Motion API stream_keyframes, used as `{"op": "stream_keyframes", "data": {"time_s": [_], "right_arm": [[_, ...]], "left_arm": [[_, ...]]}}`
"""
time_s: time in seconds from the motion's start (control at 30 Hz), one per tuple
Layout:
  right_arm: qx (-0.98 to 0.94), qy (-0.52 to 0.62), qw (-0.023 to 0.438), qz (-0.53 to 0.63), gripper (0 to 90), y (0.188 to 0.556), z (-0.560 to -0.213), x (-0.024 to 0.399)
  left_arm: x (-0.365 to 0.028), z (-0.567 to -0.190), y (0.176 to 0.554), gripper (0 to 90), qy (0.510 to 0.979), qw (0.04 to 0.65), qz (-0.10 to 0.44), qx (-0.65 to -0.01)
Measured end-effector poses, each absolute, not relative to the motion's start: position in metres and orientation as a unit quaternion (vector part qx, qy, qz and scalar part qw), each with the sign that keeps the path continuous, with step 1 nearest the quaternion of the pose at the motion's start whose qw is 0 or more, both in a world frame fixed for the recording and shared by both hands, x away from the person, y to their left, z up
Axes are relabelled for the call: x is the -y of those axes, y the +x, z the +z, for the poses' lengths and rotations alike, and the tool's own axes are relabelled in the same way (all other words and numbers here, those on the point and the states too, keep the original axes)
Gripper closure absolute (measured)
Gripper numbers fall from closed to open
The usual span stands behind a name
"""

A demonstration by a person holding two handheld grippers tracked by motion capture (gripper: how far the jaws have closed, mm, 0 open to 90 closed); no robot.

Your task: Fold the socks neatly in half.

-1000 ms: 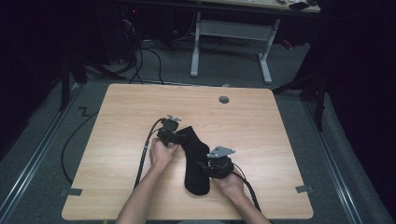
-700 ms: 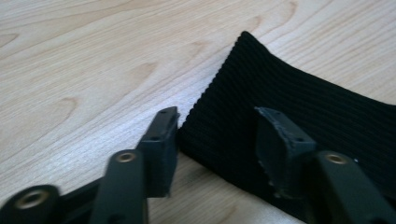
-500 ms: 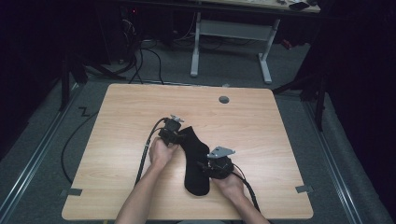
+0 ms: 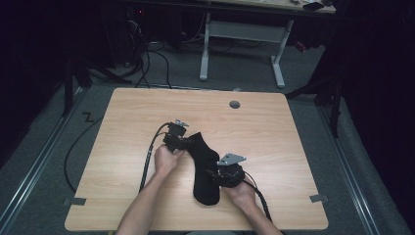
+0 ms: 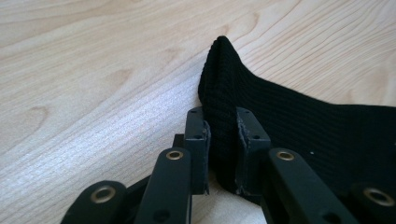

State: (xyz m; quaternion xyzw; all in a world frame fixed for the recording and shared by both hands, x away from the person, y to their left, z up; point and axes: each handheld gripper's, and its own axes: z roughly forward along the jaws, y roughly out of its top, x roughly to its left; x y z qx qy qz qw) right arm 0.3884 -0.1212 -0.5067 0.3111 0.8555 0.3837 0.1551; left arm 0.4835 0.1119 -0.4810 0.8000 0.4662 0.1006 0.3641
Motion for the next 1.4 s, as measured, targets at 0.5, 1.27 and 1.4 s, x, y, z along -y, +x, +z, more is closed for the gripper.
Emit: {"op": "stream_keyframes", "data": {"time_s": [0.5, 1.27, 1.4], "right_arm": [[-0.853, 0.319, 0.154, 0.384, 53.8, 0.401, -0.506, 0.12], [-0.843, 0.326, 0.118, 0.412, 80.9, 0.411, -0.489, 0.097], [-0.851, 0.336, 0.119, 0.386, 76.5, 0.419, -0.5, 0.087]], "left_arm": [[-0.125, -0.445, 0.466, 78.3, 0.764, 0.465, 0.099, -0.437], [-0.126, -0.433, 0.455, 78.5, 0.757, 0.5, 0.103, -0.409], [-0.129, -0.429, 0.45, 78.6, 0.759, 0.507, 0.095, -0.397]]}}
